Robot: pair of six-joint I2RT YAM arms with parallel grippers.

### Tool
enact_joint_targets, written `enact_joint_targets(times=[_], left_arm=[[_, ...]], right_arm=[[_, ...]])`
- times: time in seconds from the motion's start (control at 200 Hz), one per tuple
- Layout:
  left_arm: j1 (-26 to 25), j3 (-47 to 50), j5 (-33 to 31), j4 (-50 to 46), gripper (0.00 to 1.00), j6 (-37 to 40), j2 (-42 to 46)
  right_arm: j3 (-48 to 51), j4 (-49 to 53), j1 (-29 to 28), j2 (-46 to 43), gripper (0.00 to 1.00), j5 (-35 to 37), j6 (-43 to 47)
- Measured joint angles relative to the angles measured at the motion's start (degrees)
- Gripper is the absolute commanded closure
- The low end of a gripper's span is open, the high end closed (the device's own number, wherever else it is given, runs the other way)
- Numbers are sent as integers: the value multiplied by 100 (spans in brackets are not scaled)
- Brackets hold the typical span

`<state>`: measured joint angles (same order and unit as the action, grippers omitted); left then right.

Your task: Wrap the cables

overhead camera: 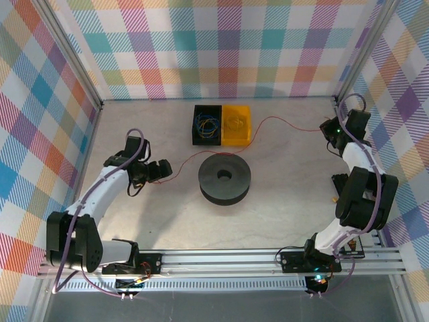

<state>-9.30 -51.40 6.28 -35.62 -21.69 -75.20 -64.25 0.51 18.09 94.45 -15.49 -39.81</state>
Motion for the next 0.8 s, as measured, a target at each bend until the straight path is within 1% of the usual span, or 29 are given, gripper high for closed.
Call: enact_joint_targets(times=[0.24,0.28,0.38,0.485,0.705,0.8], left_arm=[[0,101,-44,175,23,-96,-407],[0,101,-46,175,26,-94,-448],[0,101,-94,210,38,-68,-546],[2,101,-149,278,45,-33,-651],[68,101,-212,284,56,68,-817],[122,101,-245,284,65,125,-822]], right_arm=[[-2,-90,0,87,100,-26,-7],[-11,-96,0,101,100,-42,-17],[-46,-111,0,155,100,-66,-22],[-48,-114,0,168,100,-103,-20],[-76,-131,0,221,100,-146,-20],[-79,-129,0,227,100,-164,-20]])
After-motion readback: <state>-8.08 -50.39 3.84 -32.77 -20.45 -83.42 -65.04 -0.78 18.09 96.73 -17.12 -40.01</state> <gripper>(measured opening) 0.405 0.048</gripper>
